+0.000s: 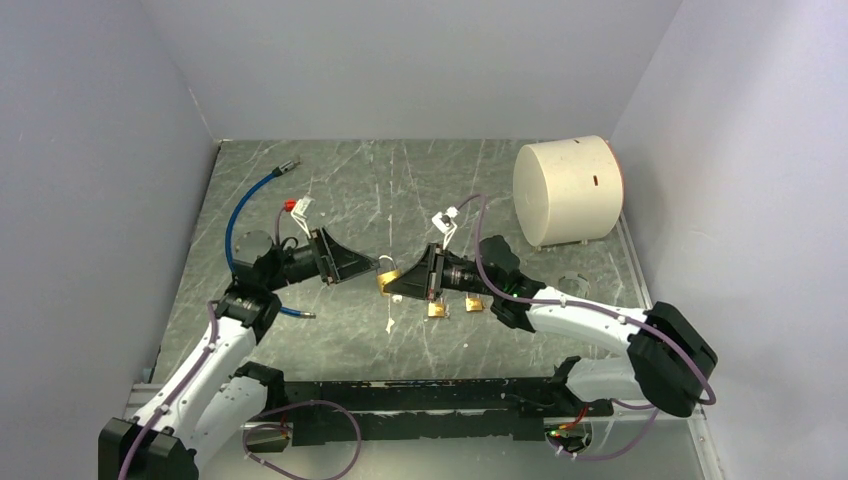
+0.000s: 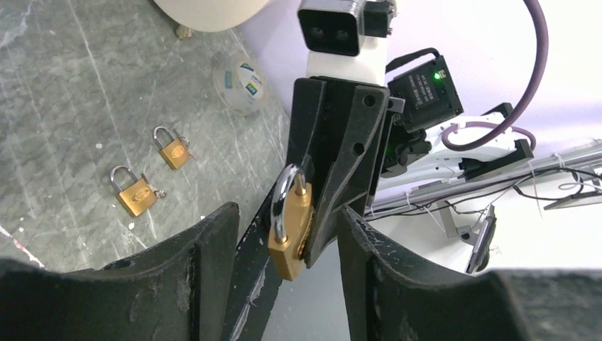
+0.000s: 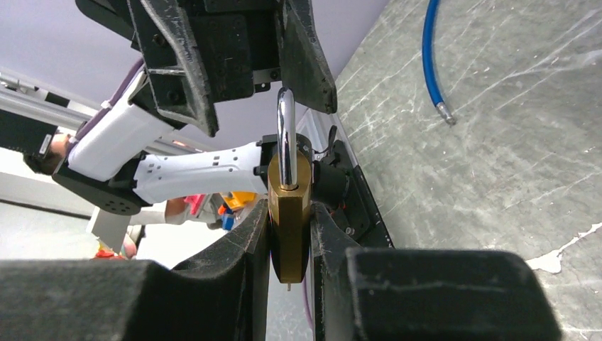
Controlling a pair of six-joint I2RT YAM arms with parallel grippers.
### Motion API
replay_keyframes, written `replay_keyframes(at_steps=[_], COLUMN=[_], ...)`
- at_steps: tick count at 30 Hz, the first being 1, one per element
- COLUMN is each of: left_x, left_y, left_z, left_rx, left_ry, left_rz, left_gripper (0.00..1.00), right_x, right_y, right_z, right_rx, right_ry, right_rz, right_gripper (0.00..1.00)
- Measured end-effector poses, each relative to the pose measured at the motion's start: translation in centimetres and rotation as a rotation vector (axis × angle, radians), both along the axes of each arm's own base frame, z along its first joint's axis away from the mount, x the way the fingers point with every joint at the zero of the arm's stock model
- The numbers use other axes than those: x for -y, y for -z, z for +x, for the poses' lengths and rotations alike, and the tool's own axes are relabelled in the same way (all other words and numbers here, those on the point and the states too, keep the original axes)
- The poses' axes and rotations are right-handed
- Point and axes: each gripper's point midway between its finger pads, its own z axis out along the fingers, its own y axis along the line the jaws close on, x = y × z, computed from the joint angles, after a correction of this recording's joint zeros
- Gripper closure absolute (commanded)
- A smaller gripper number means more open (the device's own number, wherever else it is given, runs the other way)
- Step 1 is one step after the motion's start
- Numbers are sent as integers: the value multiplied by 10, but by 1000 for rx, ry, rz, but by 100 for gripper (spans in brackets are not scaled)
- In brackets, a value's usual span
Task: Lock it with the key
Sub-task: Lock the lock.
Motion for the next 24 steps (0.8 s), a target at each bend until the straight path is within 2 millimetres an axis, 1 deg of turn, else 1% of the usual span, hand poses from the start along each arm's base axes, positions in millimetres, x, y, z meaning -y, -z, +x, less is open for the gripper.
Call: replay_keyframes(at_steps=[1,5,7,10,13,17,20,24], left_x=[1,2,2,2,2,1,2,2], left_y=[-1,-11,-14,-12,-11,-13,-15,-18], left_z=[0,-2,-2,-3,-3,-3,-3,-4], left_rx=[4,32,45,43,40,43,49,60], left_ry=[6,21,24,25,23,21,27,30], left_rz=[-5,-32,-45,-60,-75,-93,-100,-107], left_gripper=[46,58,63,73,81,87,96,98], right_x=[-1,-10,-12,-14,-17,-19,-19,-19], right_y=[0,-2,-4,-7,-10,-15,-17,-19], right_z=[-1,-1,-3,-5,-5,-6,-7,-7], right_rx=[0,6,7,3,-4,-14,-24,-32], right_ry=[-8,-32,-49,-61,-69,-84,-85,-85], right_rz=[-1,-13,-9,7,30,65,84,94], right_gripper=[100,100,100,100,100,100,100,100])
